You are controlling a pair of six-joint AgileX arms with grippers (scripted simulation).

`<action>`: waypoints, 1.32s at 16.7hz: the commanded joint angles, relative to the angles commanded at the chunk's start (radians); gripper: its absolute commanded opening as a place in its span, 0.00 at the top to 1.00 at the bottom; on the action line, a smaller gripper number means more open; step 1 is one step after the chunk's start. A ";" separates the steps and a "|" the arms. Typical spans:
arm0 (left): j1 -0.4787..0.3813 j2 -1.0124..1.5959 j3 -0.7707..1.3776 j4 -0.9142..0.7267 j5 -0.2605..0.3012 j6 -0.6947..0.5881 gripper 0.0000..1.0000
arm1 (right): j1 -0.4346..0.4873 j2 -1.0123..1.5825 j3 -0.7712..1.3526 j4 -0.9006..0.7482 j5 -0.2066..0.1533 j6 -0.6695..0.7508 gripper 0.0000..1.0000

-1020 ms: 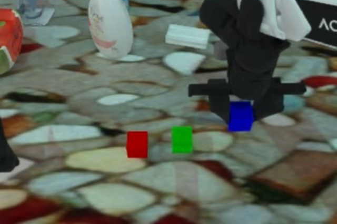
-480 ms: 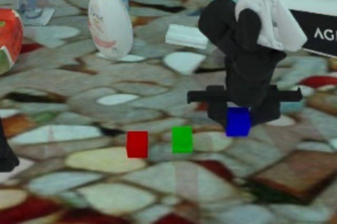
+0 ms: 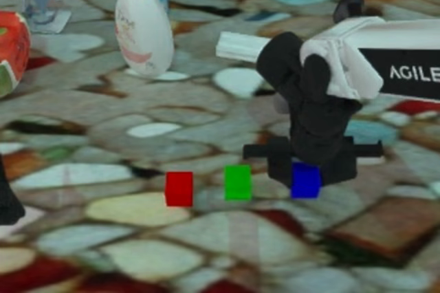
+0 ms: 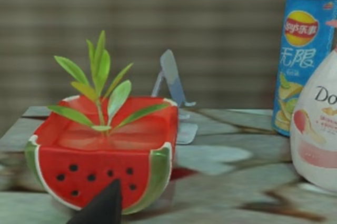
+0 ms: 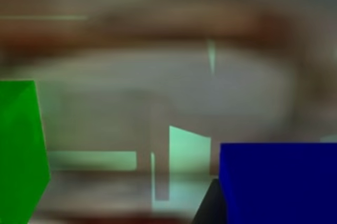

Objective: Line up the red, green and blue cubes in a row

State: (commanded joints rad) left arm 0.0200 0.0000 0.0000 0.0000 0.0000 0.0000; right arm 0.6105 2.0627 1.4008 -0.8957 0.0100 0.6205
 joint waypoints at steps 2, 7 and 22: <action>0.000 0.000 0.000 0.000 0.000 0.000 0.00 | 0.000 0.000 0.000 0.000 0.000 0.000 0.92; 0.000 0.000 0.000 0.000 0.000 0.000 0.00 | 0.000 0.000 0.000 0.000 0.000 0.000 0.55; 0.000 0.000 0.000 0.000 0.000 0.000 0.00 | 0.000 0.000 0.000 0.000 0.000 0.000 0.00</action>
State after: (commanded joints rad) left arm 0.0200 0.0000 0.0000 0.0000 0.0000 0.0000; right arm 0.6105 2.0627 1.4008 -0.8957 0.0100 0.6205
